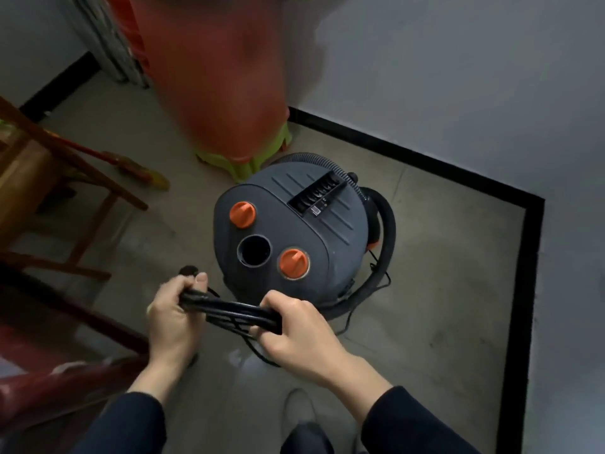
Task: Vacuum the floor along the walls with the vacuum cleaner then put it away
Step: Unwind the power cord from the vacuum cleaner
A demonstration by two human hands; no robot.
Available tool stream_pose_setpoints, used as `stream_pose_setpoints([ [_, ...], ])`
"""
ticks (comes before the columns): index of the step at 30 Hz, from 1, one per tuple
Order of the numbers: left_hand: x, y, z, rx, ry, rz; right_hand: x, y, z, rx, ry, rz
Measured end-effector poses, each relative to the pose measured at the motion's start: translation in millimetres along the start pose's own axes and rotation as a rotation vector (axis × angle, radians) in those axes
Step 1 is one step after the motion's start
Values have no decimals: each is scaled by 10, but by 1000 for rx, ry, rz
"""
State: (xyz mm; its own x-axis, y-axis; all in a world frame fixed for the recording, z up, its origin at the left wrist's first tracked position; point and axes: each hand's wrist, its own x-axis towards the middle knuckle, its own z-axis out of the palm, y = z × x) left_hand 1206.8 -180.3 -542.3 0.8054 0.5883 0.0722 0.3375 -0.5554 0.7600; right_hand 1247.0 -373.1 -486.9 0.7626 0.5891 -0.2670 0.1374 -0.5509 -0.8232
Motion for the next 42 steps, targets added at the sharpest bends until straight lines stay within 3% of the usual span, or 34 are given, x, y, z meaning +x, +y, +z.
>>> stream_pose_setpoints([
  [9,-1054,476,473,-108,-321,-96,-871,823,-440,-214,100,324],
  [15,-1420,850,1002,-309,-490,-297,-1424,1454,-914,-311,280,595],
  [18,-1526,1066,1207,-327,-607,-289,-1585,1640,-1159,-321,369,680],
  [22,-1477,1511,1456,-368,-814,-303,-1592,1748,-1523,-20,639,586],
  [25,-1224,1846,1488,-436,-1074,-325,-1501,1741,-1803,4,762,380],
  [27,-954,1964,1498,-434,-1148,-308,-1446,1734,-1920,-42,765,273],
  [29,-625,2009,1552,-271,-992,-140,-1393,1744,-1944,-70,724,221],
  [31,-257,2010,1631,34,-690,42,-1330,1790,-1909,-90,672,216],
  [33,129,1959,1708,279,-395,96,-1244,1823,-1860,-131,601,242],
  [34,323,1898,1745,390,-334,96,-1188,1828,-1835,-157,571,253],
  [38,831,1600,1865,728,-403,35,-935,1818,-1789,-240,524,288],
  [42,845,1374,2009,703,-259,78,-700,1840,-1775,-284,519,363],
])
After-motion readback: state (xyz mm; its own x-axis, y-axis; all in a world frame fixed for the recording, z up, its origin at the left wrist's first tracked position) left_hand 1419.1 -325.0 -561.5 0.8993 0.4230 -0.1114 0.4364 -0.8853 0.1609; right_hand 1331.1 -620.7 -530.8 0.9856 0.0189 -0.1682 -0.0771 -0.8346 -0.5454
